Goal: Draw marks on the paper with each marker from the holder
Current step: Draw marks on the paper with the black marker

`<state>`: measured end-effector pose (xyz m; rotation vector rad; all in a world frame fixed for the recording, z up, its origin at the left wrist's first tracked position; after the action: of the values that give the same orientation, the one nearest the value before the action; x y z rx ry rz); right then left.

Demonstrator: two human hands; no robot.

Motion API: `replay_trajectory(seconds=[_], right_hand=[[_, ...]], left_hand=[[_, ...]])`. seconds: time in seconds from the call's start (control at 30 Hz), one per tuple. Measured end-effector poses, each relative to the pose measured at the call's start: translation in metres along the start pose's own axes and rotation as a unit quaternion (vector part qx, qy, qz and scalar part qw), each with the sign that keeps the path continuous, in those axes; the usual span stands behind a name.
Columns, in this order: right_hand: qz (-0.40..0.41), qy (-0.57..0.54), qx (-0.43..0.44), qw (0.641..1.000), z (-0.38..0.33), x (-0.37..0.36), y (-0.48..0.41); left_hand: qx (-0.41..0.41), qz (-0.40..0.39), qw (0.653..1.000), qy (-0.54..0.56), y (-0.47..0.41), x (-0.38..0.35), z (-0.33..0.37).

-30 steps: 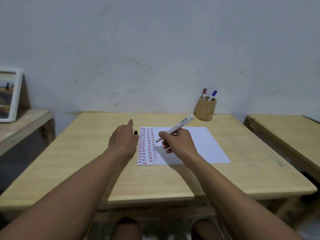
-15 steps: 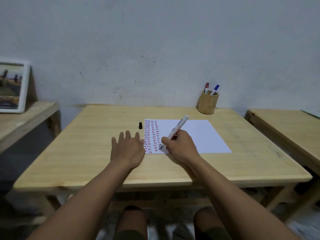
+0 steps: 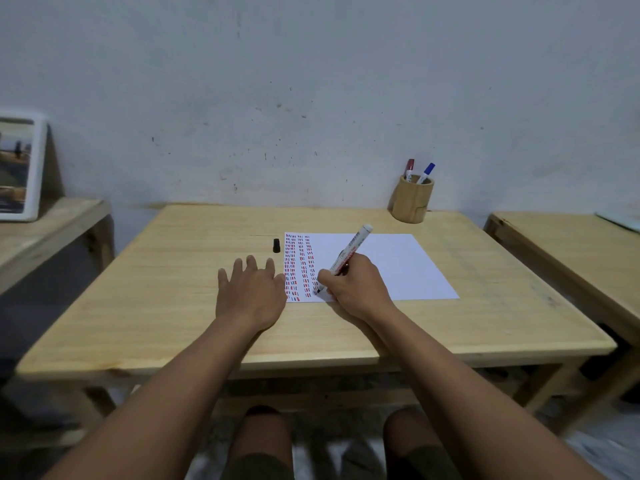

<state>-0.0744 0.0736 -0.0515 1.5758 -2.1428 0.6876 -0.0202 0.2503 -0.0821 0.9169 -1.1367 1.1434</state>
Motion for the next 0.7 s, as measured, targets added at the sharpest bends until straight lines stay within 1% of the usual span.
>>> replay_trajectory(seconds=[0.13, 0.23, 0.27, 0.33, 0.4, 0.43, 0.47, 0.53, 0.63, 0.7], right_hand=[[-0.009, -0.008, -0.004, 1.0, 0.0, -0.001, 0.0], [0.019, -0.035, -0.019, 0.999, 0.005, 0.004, 0.0], [0.034, -0.056, -0.031, 0.997, 0.008, 0.008, -0.001], [0.059, -0.114, -0.053, 0.99, 0.014, 0.015, -0.004], [0.075, -0.167, -0.062, 0.981, 0.016, 0.022, -0.008], [0.078, -0.189, -0.062, 0.977, 0.015, 0.024, -0.011], [0.076, -0.211, -0.064, 0.972, 0.015, 0.026, -0.013], [0.063, -0.273, -0.069, 0.958, 0.012, 0.026, -0.017], [0.041, -0.373, -0.109, 0.92, 0.01, 0.022, -0.023], [0.041, -0.405, -0.131, 0.904, 0.01, 0.022, -0.027]], left_hand=[[0.002, 0.001, 1.0, 0.005, -0.001, 0.0, -0.001], [0.009, 0.002, 1.0, 0.017, -0.001, -0.001, -0.001], [0.013, 0.013, 1.0, 0.022, -0.002, 0.002, -0.002], [0.034, 0.063, 0.996, 0.054, -0.003, 0.016, -0.005], [0.06, 0.121, 0.982, 0.131, -0.008, 0.035, -0.01], [0.06, 0.137, 0.974, 0.168, -0.013, 0.041, -0.01], [0.05, 0.14, 0.97, 0.192, -0.02, 0.045, -0.008], [0.014, 0.123, 0.972, 0.199, -0.036, 0.048, 0.0], [-0.017, 0.084, 0.983, 0.164, -0.057, 0.043, 0.009], [-0.025, 0.084, 0.984, 0.152, -0.067, 0.041, 0.008]])
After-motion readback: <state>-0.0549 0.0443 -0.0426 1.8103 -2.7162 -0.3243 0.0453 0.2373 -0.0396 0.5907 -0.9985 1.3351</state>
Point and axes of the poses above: each hand's wrist, its own y-axis away from the middle knuckle, its own x-axis out of the back of the hand, z = x × y, the point moved 10 cm from there along -y, towards the middle knuckle, and after that the axes turned 2 degrees about x, right-handed, at the moved point
